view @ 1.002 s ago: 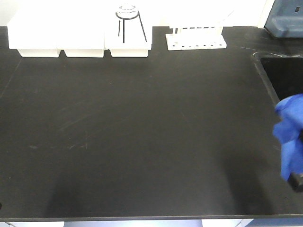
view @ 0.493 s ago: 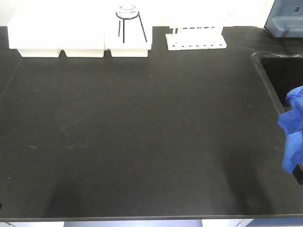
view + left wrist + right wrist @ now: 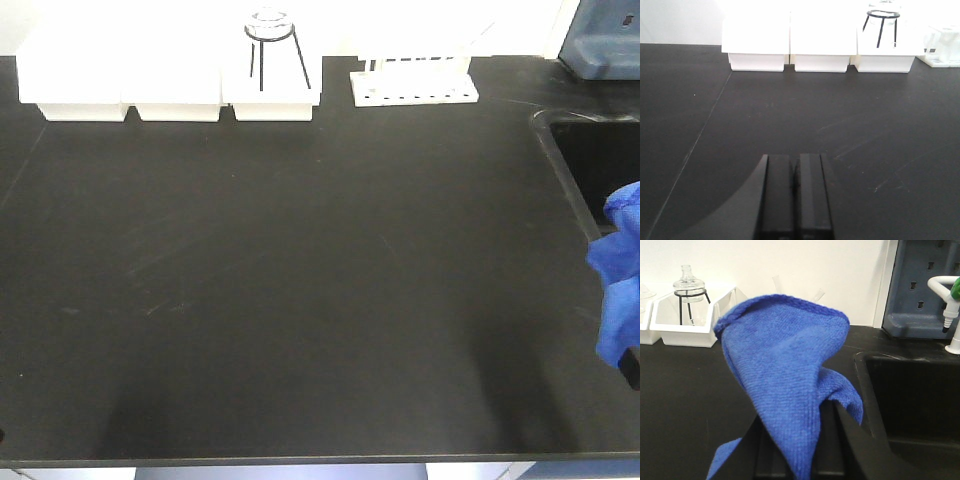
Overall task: Wipe right workspace with blue cloth
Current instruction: 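Lift the blue cloth up with the right gripper, then drive the base to the other counter holding the cloth in the right gripper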
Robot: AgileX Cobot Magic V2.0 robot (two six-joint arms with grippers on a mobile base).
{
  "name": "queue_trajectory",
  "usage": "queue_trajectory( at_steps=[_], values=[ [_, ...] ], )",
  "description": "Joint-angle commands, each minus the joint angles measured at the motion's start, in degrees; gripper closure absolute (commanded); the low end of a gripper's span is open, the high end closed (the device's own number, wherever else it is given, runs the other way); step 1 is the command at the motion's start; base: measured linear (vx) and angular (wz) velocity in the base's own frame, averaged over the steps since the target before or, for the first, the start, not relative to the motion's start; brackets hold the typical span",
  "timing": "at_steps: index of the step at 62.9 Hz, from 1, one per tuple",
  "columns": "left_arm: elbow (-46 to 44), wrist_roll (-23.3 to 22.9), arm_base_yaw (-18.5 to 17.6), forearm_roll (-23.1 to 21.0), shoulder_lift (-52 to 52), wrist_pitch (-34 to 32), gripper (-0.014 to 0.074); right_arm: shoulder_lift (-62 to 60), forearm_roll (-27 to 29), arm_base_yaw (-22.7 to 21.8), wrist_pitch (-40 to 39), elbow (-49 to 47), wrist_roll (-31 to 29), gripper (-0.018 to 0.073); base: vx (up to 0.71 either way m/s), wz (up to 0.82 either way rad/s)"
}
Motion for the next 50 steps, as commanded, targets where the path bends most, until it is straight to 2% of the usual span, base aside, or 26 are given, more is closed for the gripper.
queue_trajectory(
  at_steps=[1, 23, 50],
  values=[
    [1.74, -0.49, -0.25, 0.06, -0.89, -4.53, 0.0602, 0.38, 0.44, -0.19, -4.40, -1.73, -0.26, 0.0564, 0.00, 0.01],
    [1.74, -0.49, -0.25, 0.06, -0.89, -4.53, 0.0602, 0.38, 0.44, -0.19, -4.40, -1.73, -0.26, 0.0564, -0.07, 0.00],
    [1.74, -0.49, -0.25, 0.06, -0.89, -4.53, 0.0602, 0.38, 0.44, -0.19, -4.47, -1.73, -0.26, 0.0564, -0.23, 0.04]
  ],
)
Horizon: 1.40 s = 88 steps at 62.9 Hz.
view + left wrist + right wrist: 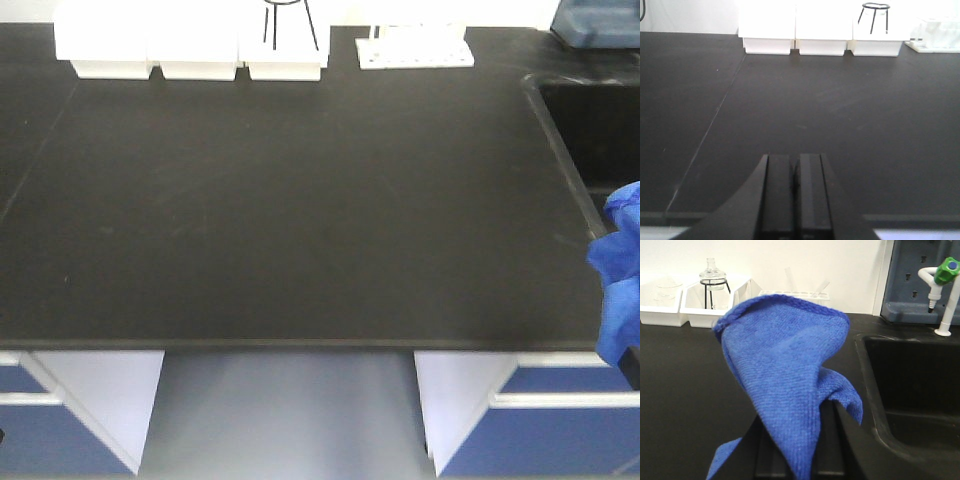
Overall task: Wipe right workspace with blue cloth
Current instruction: 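Drive the base to the other counter holding the cloth in the right gripper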
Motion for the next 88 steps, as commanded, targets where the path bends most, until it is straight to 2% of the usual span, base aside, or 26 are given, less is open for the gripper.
queue_trajectory(
  at_steps=[1, 31, 88],
  values=[
    [1.74, -0.49, -0.25, 0.06, -0.89, -4.53, 0.0602, 0.38, 0.44, -0.19, -4.33, -1.73, -0.21, 0.0564, -0.26, -0.05],
    [1.74, -0.49, -0.25, 0.06, -0.89, -4.53, 0.0602, 0.47, 0.44, -0.19, -4.32, -1.73, -0.21, 0.0564, -0.30, -0.37],
    [1.74, -0.49, -0.25, 0.06, -0.89, -4.53, 0.0602, 0.47, 0.44, -0.19, -4.32, -1.73, -0.21, 0.0564, -0.22, -0.78]
  ],
)
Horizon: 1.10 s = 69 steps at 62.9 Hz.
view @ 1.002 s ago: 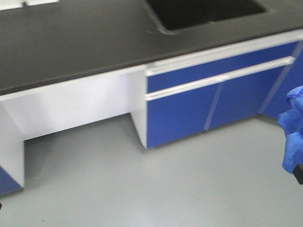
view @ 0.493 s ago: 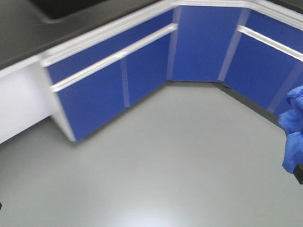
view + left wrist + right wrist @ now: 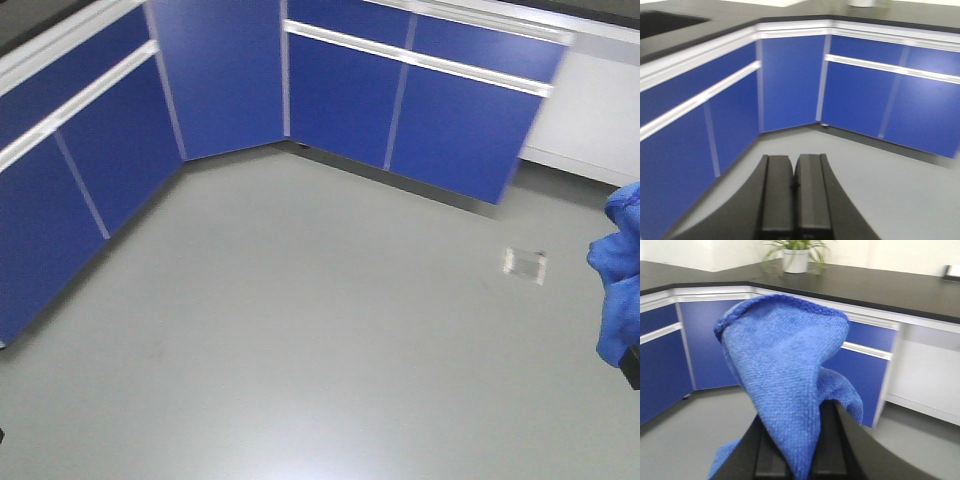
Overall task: Wipe right workspace with blue cloth
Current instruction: 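Drive the base to the other counter holding the cloth in the right gripper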
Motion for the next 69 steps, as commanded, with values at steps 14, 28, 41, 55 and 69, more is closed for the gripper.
queue_trajectory(
  at_steps=[14, 28, 41, 55, 69],
  values=[
    [1.74, -0.49, -0.25, 0.06, -0.89, -4.53, 0.0602, 0.47, 0.44, -0.19, -4.30, -1.73, -0.21, 0.0564, -0.15, -0.59],
    [1.74, -0.49, -0.25, 0.06, -0.89, -4.53, 0.0602, 0.45, 0.44, -0.19, -4.27, -1.73, -0.21, 0.0564, -0.13, -0.58],
    [1.74, -0.49, -0.25, 0.06, -0.89, -4.53, 0.0602, 0.45, 0.44, -0.19, -4.27, -1.73, -0.21, 0.0564, -0.07, -0.57],
    [1.74, -0.49, -0.25, 0.06, -0.89, -4.53, 0.0602, 0.45, 0.44, -0.19, -4.27, -1.73, -0.21, 0.0564, 0.02, -0.45],
    [1.74, -0.49, -0.25, 0.06, -0.89, -4.53, 0.0602, 0.45, 0.44, -0.19, -4.27, -1.73, -0.21, 0.0564, 0.12, -0.43]
  ],
)
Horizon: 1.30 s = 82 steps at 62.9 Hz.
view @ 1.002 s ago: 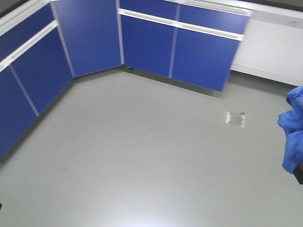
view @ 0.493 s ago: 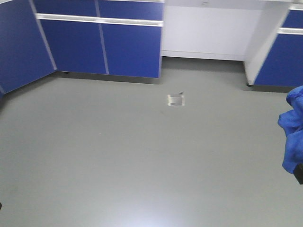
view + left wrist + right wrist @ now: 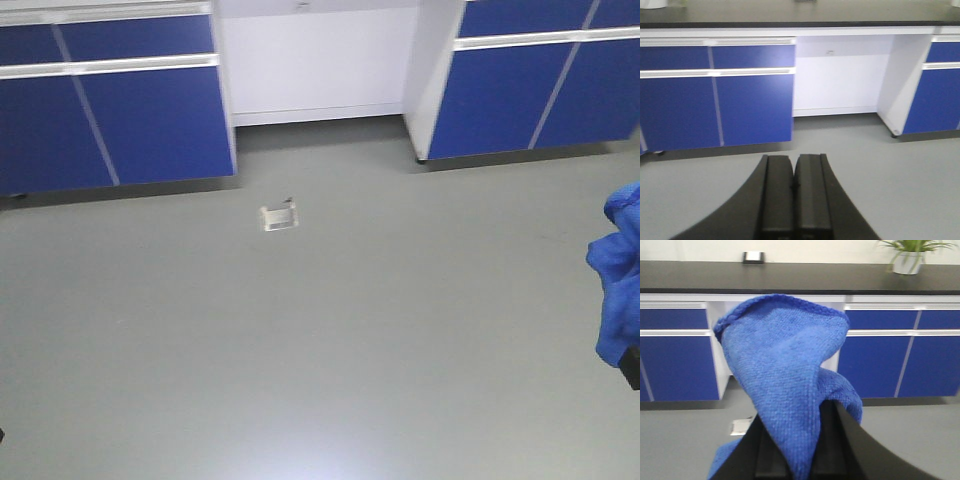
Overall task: Wipe right workspace with blue cloth
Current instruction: 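Drive the base to the other counter holding the cloth in the right gripper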
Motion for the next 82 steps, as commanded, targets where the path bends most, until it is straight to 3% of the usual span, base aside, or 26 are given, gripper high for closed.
queue_trajectory(
  at_steps=[1, 39, 82],
  values=[
    [1.74, -0.49, -0.25, 0.06, -0.89, -4.53, 0.0602, 0.45, 0.44, -0.19, -4.27, -1.73, -0.21, 0.0564, 0.16, -0.51],
    [1.74, -0.49, -0.25, 0.06, -0.89, -4.53, 0.0602, 0.45, 0.44, -0.19, -4.33, -1.73, -0.21, 0.0564, 0.23, -0.43],
    [1.74, -0.49, -0.25, 0.06, -0.89, -4.53, 0.0602, 0.45, 0.44, -0.19, -4.33, -1.73, -0.21, 0.0564, 0.39, 0.03]
  ],
)
